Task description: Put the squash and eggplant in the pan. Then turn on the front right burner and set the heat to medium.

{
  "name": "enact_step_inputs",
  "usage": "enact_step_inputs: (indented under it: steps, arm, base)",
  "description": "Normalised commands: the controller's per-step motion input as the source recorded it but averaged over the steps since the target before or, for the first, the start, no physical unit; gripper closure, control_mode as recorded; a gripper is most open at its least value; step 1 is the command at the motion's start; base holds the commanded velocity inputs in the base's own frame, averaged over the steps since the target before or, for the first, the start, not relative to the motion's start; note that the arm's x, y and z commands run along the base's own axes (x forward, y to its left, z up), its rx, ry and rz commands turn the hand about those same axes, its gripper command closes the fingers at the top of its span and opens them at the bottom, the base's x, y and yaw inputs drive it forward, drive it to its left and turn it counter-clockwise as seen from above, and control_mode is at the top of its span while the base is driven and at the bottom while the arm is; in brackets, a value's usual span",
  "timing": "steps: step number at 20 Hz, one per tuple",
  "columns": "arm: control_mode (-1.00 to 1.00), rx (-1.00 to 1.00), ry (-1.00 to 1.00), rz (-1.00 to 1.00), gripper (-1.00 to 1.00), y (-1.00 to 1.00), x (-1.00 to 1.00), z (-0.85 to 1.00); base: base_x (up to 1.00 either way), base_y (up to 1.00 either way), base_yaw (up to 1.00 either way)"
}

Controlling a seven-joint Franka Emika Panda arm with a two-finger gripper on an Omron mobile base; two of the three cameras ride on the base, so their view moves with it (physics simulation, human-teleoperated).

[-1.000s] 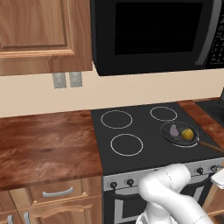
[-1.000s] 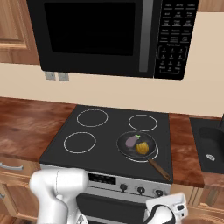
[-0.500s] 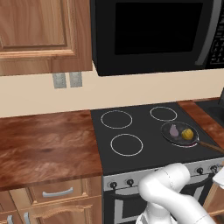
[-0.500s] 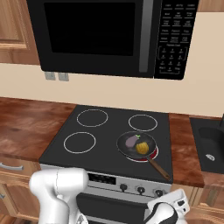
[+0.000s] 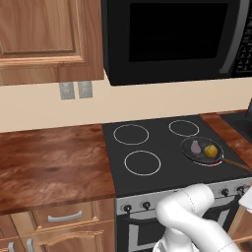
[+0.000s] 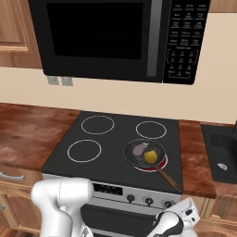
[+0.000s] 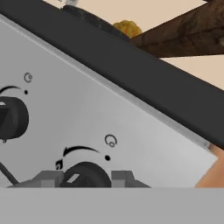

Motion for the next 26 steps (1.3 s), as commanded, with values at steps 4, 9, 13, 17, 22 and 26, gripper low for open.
enact_step_inputs:
  steps: [4,9,13,17,22,26]
  arm:
    - [-1.00,-0.41,0.00,0.20,1.00,0.16,0.49,-0.23]
    - [-1.00,-0.41,0.00,0.27,1.00,0.01,0.43,-0.15]
    - [-1.00,-0.43,-0.06,0.30,1.00,0.01,0.35,-0.19]
    - [-1.00,-0.47,-0.09,0.30,1.00,0.05,0.33,-0.30]
    - [-1.00,-0.45,-0.01,0.32,1.00,0.00,0.40,-0.40]
    - [-1.00,-0.43,0.00,0.32,1.00,0.00,0.44,-0.51]
  base:
    - [0.00,0.00,0.00]
    - [0.00,0.00,0.00]
    - [0.00,0.00,0.00]
    - [0.00,0.00,0.00]
    - [0.00,0.00,0.00]
    - [0.00,0.00,0.00]
